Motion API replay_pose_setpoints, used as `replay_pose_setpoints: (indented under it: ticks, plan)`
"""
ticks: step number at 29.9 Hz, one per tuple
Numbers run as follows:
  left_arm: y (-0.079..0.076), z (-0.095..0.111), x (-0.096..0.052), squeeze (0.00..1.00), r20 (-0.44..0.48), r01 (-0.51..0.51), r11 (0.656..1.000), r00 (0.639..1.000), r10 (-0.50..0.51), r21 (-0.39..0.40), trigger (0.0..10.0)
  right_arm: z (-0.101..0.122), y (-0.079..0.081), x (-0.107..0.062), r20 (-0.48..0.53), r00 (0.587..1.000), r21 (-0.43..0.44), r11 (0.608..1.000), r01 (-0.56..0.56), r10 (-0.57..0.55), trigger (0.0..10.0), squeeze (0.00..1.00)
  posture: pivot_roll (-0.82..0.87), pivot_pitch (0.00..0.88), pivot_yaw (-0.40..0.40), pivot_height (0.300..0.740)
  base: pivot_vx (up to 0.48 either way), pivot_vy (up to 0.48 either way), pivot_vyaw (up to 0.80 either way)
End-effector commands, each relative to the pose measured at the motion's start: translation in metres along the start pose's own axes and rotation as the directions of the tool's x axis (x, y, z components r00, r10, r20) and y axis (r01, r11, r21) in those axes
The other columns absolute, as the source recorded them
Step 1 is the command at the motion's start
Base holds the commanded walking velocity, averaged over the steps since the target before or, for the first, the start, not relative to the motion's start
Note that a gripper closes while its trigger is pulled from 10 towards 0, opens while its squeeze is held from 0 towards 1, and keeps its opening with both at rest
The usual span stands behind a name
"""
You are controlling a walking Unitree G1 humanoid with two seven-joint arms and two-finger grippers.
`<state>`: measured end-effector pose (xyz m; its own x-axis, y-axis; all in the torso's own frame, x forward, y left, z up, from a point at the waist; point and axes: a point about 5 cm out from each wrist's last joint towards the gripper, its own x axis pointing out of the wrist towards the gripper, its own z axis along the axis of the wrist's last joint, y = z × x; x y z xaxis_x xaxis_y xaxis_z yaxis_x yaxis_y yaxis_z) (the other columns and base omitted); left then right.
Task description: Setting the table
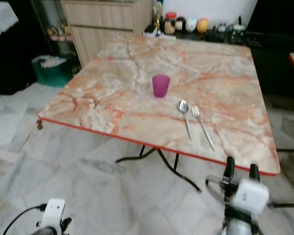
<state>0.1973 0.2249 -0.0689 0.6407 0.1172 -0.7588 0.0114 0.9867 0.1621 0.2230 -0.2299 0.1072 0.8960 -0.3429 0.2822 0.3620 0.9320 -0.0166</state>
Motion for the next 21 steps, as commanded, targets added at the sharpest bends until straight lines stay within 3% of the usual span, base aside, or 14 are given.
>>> replay_pose_setpoints:
  ticks: [1, 4, 7, 11, 21]
  plan:
    - [0.0, -0.005, -0.001, 0.0, -0.016, 0.006, 1.0, 1.0, -0.006, 0.002, 10.0, 0.003, 0.002, 0.006, -0.011, 1.0, 0.014, 1.0, -0.028, 0.028, 10.0, 0.0, 0.01, 0.0, 0.0, 0.731, 0.0, 0.0, 0.0]
    - [0.001, -0.004, -0.001, 0.0, -0.003, 0.02, 0.999, 1.0, -0.02, -0.048, 10.0, 0.0, 0.008, 0.023, -0.04, 0.996, 0.026, 0.997, -0.073, 0.074, 10.0, 0.0, 0.02, 0.0, 0.0, 0.731, 0.0, 0.0, 0.0]
    - [0.001, -0.004, -0.001, 0.0, -0.002, 0.028, 0.998, 1.0, -0.028, -0.058, 10.0, 0.0, 0.012, 0.025, -0.055, 0.993, 0.05, 0.994, -0.1, 0.103, 10.0, 0.0, 0.03, 0.0, -0.006, 0.731, 0.0, 0.0, 0.0]
    - [0.009, -0.007, -0.002, 0.0, -0.018, -0.001, 0.999, 1.0, 0.0, -0.055, 10.0, 0.007, 0.029, 0.025, -0.059, 0.971, 0.032, 0.973, -0.23, 0.231, 10.0, 0.0, 0.03, 0.0, -0.002, 0.731, 0.0, 0.0, 0.0]
    - [0.003, -0.011, -0.003, 0.0, -0.032, -0.003, 0.999, 0.999, 0.001, -0.053, 10.0, 0.008, 0.031, 0.029, -0.078, 0.984, 0.082, 0.985, -0.155, 0.161, 10.0, 0.0, 0.03, 0.0, 0.005, 0.731, 0.0, 0.0, 0.0]
